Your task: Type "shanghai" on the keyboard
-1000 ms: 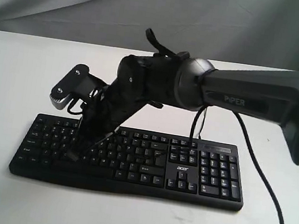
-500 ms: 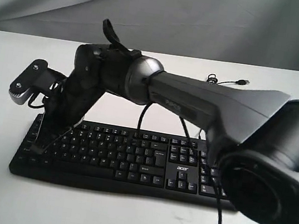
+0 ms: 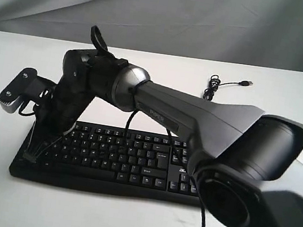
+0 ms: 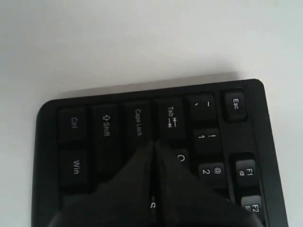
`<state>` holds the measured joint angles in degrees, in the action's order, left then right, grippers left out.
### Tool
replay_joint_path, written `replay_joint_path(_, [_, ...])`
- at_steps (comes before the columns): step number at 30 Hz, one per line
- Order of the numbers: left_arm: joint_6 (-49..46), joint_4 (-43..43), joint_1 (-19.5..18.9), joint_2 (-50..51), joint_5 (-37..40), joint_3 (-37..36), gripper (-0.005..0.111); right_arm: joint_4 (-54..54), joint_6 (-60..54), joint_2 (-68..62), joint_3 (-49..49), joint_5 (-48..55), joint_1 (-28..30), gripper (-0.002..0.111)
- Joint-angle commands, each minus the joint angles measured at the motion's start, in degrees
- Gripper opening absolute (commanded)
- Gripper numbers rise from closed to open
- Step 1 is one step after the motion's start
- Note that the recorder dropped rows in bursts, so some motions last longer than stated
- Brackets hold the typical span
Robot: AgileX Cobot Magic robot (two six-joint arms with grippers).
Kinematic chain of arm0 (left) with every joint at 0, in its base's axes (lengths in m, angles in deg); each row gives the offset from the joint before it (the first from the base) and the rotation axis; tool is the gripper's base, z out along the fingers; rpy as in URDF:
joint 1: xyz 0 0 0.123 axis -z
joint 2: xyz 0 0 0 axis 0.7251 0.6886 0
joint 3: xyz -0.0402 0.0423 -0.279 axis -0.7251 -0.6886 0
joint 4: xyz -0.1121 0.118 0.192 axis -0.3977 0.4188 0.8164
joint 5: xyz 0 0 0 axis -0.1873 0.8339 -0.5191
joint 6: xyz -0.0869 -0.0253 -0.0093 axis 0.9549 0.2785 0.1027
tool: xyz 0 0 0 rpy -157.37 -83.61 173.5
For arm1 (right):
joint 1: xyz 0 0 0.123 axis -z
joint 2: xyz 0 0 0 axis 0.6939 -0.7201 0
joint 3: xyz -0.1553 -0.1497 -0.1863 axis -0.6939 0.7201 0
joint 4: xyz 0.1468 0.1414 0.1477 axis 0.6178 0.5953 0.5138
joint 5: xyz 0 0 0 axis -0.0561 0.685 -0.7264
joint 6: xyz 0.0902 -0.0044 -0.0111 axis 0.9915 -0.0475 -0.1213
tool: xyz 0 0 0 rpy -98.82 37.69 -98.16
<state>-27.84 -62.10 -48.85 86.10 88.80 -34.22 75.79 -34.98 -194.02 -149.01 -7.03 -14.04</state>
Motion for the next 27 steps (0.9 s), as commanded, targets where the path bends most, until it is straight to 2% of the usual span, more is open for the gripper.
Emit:
replay_joint_path(1, [0.2,-0.1,0.4,-0.1,-0.3,-0.1,0.0,0.4,0.2,0.2,-0.4,0.3,0.0,0.0])
replay_joint_path(27, [0.2,-0.1,0.4,-0.1,-0.3,-0.1,0.0,0.7,0.2,-0.1,-0.4,1.5,0.0,0.0])
